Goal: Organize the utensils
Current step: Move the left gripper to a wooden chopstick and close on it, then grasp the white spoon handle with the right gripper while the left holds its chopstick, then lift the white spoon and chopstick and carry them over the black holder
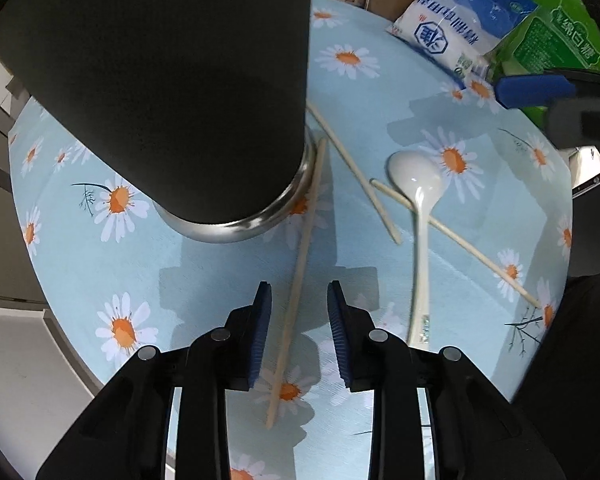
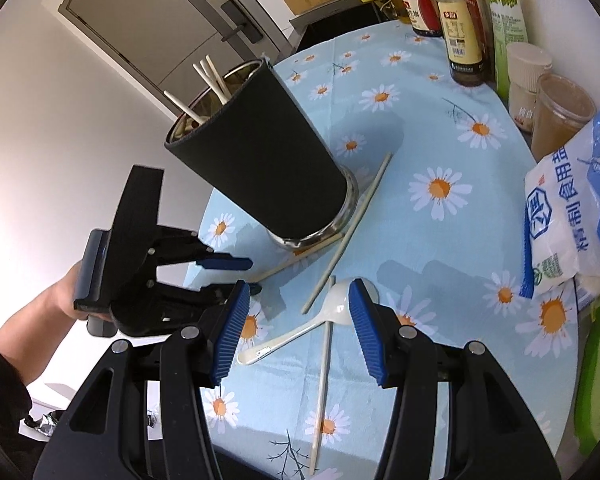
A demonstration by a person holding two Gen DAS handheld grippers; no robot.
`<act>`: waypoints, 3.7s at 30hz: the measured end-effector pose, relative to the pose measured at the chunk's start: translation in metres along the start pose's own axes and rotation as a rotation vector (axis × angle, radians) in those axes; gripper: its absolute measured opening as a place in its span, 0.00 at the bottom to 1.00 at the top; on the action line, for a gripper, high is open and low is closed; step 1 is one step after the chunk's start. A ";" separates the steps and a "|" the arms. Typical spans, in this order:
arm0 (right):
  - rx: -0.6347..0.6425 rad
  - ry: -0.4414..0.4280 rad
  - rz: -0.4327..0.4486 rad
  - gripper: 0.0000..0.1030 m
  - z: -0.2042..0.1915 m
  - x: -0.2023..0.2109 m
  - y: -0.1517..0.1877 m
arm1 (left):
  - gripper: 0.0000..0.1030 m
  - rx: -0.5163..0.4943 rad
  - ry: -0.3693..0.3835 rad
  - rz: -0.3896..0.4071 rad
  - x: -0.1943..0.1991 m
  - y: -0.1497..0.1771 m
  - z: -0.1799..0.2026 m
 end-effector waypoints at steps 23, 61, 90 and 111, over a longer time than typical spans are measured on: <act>-0.068 -0.025 -0.056 0.51 0.003 -0.008 0.011 | 0.05 -0.035 -0.022 -0.064 -0.014 -0.019 -0.007; -0.750 -0.364 -0.189 0.50 0.054 -0.082 0.028 | 0.04 0.186 0.088 0.224 0.055 0.022 0.031; -0.672 -0.354 -0.110 0.05 0.042 -0.076 0.016 | 0.04 0.254 0.153 0.253 0.044 0.026 0.042; -0.245 -0.208 -0.019 0.04 -0.003 -0.027 0.002 | 0.04 0.309 0.148 0.318 0.064 0.030 0.035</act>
Point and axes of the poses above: each gripper's, at about its wrist camera, not at the fingertips, and x roughly against the way its jaws point, z to its right, y to its underside, the point moved 10 cm from there along -x, roughly the way its jaws point, and after that the axes turned 7 degrees about y, right-handed, at the moved point
